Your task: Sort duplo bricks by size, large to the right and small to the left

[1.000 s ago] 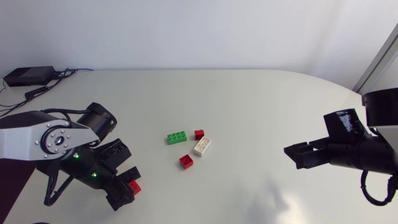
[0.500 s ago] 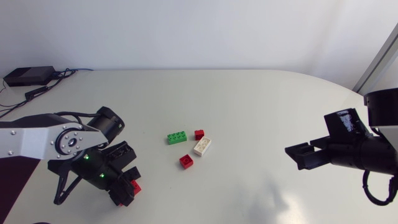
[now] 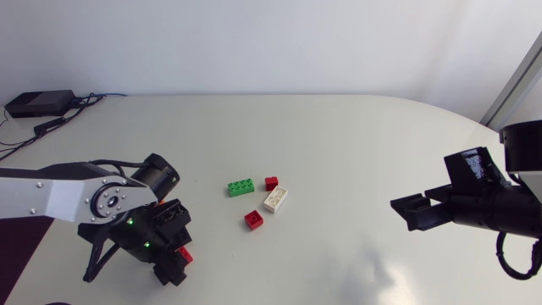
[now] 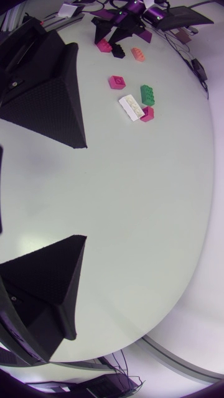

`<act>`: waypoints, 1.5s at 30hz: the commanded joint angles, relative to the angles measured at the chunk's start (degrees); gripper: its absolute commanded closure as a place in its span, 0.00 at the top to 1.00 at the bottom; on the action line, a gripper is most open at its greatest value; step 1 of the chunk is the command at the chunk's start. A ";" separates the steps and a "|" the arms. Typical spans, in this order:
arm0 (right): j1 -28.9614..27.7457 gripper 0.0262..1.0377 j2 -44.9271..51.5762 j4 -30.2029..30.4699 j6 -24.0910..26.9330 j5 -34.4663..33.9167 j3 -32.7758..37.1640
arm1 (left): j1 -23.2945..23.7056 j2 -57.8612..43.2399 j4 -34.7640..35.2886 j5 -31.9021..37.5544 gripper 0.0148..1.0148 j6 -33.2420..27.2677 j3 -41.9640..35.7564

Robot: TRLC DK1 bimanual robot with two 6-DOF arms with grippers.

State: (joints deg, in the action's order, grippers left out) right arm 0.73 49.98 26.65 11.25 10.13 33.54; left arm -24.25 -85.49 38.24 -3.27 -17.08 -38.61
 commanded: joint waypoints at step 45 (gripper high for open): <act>0.23 0.96 -1.90 -0.46 4.49 3.58 -3.04 | -10.99 -6.26 -2.99 -0.16 0.97 -3.66 -14.39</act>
State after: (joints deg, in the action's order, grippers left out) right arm 0.21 46.83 26.65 14.66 13.54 29.41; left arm -38.26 -94.96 34.06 -3.99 -18.44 -56.95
